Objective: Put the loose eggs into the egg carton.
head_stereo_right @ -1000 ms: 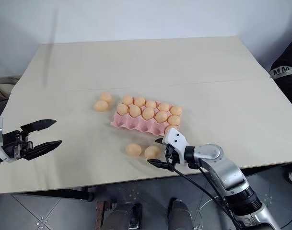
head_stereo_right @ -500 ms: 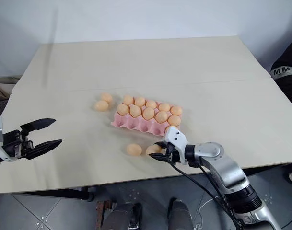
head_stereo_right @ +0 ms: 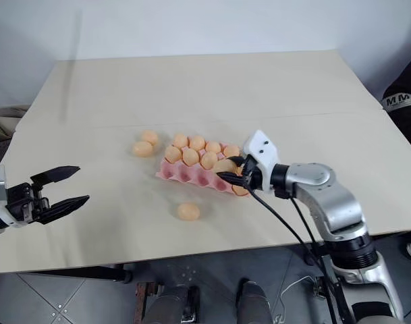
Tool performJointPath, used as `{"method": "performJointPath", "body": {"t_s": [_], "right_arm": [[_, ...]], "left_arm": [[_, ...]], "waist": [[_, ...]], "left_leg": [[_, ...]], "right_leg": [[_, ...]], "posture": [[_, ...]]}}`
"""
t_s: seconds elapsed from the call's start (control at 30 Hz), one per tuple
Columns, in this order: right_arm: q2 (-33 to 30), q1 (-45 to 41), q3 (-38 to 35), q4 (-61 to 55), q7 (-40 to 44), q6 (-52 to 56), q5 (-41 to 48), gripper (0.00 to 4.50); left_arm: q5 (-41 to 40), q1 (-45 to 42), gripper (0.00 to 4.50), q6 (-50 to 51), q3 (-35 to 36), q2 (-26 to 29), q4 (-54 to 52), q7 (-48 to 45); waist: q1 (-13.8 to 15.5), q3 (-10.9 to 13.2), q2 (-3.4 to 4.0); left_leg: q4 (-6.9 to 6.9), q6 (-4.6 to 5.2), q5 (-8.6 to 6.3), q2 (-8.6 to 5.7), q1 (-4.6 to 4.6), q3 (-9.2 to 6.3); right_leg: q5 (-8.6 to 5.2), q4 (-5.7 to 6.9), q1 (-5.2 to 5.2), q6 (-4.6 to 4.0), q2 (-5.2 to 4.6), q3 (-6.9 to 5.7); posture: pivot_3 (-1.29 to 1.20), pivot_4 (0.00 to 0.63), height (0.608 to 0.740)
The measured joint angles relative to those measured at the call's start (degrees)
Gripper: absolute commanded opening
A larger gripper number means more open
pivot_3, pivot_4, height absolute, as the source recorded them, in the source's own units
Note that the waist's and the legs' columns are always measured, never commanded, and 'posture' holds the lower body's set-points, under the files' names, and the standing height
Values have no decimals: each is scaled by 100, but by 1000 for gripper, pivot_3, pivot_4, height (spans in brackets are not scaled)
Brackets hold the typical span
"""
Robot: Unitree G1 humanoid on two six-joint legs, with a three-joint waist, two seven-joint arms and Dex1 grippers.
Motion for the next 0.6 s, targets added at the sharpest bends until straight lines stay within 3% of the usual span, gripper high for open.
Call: {"method": "performJointPath", "body": {"t_s": [0.47, 0.6], "right_arm": [[224, -131, 279, 646, 37, -391, -451, 1772], [224, -131, 286, 663, 75, -398, -487, 3020]], "left_arm": [[0, 1, 4500, -56, -2, -2, 1, 131], [0, 17, 4500, -60, -2, -14, 0, 180]], "waist": [[-19, 0, 0], [-17, 0, 0]], "left_leg": [[2, 10, -8, 5, 0, 37], [2, 10, -9, 6, 0, 46]], "right_leg": [[1, 9, -22, 1, -2, 4], [1, 11, -28, 1, -3, 10]], "posture": [[0, 150, 740], [0, 150, 740]]}}
